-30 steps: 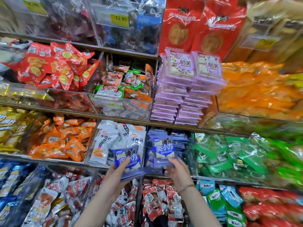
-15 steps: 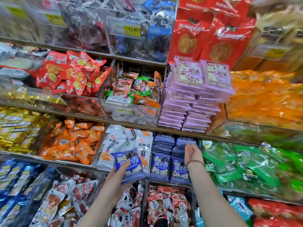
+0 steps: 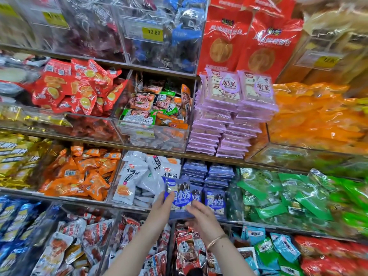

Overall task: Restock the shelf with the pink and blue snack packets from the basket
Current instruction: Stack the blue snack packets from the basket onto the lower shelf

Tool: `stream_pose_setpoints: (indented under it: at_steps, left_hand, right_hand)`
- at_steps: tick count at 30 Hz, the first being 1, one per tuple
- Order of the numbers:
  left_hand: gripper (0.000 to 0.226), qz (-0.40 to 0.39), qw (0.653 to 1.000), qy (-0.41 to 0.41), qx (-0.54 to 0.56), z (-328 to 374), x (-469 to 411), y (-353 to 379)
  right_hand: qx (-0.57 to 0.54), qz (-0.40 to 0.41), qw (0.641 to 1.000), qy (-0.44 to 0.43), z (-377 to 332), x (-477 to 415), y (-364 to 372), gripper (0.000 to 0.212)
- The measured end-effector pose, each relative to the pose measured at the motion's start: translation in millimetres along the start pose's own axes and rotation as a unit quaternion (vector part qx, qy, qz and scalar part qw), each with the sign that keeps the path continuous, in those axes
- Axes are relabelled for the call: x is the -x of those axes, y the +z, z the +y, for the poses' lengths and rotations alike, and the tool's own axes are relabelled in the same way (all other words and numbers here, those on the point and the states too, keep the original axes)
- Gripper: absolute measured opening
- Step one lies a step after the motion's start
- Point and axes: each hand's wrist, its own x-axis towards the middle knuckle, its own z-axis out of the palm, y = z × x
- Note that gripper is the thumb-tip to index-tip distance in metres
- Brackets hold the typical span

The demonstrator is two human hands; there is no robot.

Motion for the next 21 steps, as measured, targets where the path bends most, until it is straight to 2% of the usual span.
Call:
stream_pose_setpoints:
  at_steps: [3, 5, 7, 10, 12, 18, 21]
  left_hand:
    - [0.045, 0.065, 0.964, 0.176, -0.186, -5, -12, -14]
    - [0.048, 0.111, 0.910, 0.257, -0.306, -10, -23, -29]
    - [0.062, 0.127, 0.846, 0.289, -0.430, -22, -35, -42]
    - [0.072, 0.118, 0.796, 0.267, -0.530, -38, -42, -46]
    - [0.071, 0.122, 0.781, 0.247, -0.561, -44, -45, -46]
    - [0.072, 0.116, 0.765, 0.240, -0.586, -47, -51, -49]
    - [0.070, 0.109, 0.767, 0.232, -0.588, -48, -52, -50]
  right_hand:
    - [-0.079, 0.052, 0.996, 0.004, -1, -8, -13, 0.039]
    - [-0.088, 0.102, 0.991, -0.005, -8, -18, -23, 0.044]
    - [-0.097, 0.137, 0.986, -0.018, -21, -32, -30, 0.045]
    - [-0.120, 0.151, 0.981, -0.017, -41, -55, -30, 0.045]
    - [-0.139, 0.148, 0.979, -0.019, -52, -71, -25, 0.046]
    - [-0.219, 0.082, 0.969, -0.079, -57, -92, -21, 0.060]
    - [-0.174, 0.088, 0.975, -0.101, -44, -89, -24, 0.065]
